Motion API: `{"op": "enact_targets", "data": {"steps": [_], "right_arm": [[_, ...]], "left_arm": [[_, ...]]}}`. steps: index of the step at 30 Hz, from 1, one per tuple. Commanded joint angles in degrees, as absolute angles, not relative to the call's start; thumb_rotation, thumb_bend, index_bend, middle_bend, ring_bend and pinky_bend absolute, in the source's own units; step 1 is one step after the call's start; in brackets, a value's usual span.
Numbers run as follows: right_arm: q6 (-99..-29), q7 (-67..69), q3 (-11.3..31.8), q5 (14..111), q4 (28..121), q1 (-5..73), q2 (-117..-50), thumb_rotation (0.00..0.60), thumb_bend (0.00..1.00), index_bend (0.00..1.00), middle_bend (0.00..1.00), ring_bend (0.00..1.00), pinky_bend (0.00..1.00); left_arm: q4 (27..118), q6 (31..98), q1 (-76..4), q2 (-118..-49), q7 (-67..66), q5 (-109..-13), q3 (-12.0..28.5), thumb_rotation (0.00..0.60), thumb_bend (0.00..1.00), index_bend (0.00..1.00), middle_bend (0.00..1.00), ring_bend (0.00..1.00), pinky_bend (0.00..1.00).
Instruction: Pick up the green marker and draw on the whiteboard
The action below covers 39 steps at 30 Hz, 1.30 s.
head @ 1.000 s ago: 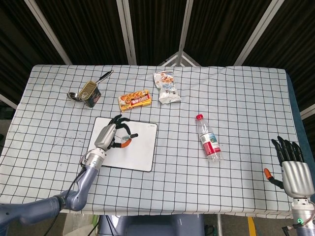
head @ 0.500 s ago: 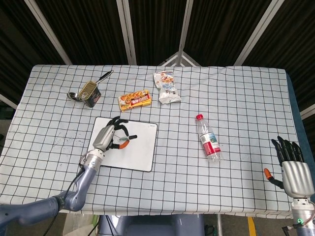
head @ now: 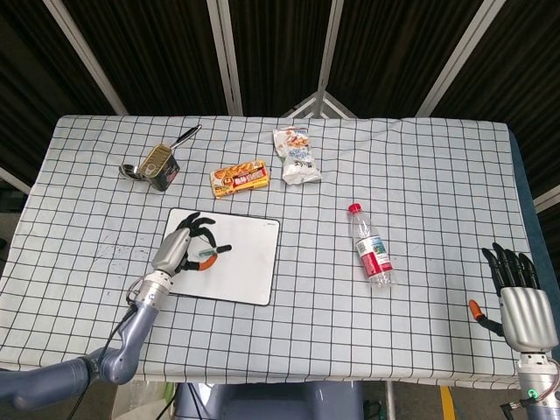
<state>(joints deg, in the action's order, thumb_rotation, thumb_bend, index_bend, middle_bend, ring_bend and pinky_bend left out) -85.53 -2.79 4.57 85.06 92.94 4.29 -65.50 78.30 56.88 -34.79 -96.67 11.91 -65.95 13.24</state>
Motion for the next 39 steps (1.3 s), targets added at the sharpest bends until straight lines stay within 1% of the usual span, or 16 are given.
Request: {"op": "enact_targets", "data": {"steps": [1,8,14,17,22,28,31,36,39], "right_arm": [[-85.6,-2.8,4.6,85.0,93.0,4.3,-65.5,0.600,0.31,0.00,0.00,0.00,0.00],[-85.5,-2.7,4.7,84.7,93.2,4.2,-65.5,0.600,0.31,0.00,0.00,0.00,0.00],[-85.3,-2.6,4.7,84.5,93.3,4.3,-65.4,0.600,0.31,0.00,0.00,0.00,0.00],[-85.2,-2.7,4.7,84.5,93.3,4.3,-65.4,0.600,0.31,0.00,0.00,0.00,0.00],[-85.0,-2.9,4.6,84.4,93.4,4.3,-65.4,0.600,0.31,0.00,0.00,0.00,0.00],[-84.8,-3.2,4.5,84.2,93.7,4.3,-65.4,0.600,0.31,0.00,0.00,0.00,0.00],[-84.8,-3.3,4.5,84.0,93.8,4.2,-65.3,0.600,0.31,0.00,0.00,0.00,0.00],[-84.6,-3.3,4.6,83.9,93.9,4.3,-65.3,0.600,0.31,0.00,0.00,0.00,0.00],[-84.5,-3.2,4.6,83.8,94.0,4.3,-65.2,0.600,0.31,0.00,0.00,0.00,0.00]], "left_arm": [[81.5,58.3,-33.5,-94.5,13.4,-67.0,13.2,0.600,0.49,0.76,0.19,0.02,0.06],[87.7,60.8,-32.4,-90.0,15.1,-69.3,14.6,0.600,0.49,0.76,0.19,0.02,0.06],[87.8,62.1,-32.9,-86.9,11.0,-71.7,15.0,0.600,0.49,0.74,0.19,0.02,0.06],[86.3,61.9,-33.5,-85.3,6.7,-72.9,14.1,0.600,0.49,0.74,0.19,0.02,0.06],[80.2,60.6,-34.6,-82.5,-3.4,-77.4,9.9,0.600,0.49,0.74,0.19,0.02,0.06],[74.5,57.6,-35.1,-82.1,-9.9,-77.5,7.0,0.600,0.49,0.73,0.19,0.02,0.06],[72.1,56.1,-35.3,-82.7,-12.8,-76.7,6.2,0.600,0.49,0.71,0.18,0.02,0.06],[70.1,55.1,-35.4,-83.9,-14.7,-75.4,5.9,0.600,0.49,0.70,0.18,0.02,0.06],[68.3,54.9,-35.5,-85.1,-15.9,-74.5,6.0,0.600,0.46,0.67,0.17,0.02,0.06]]}}
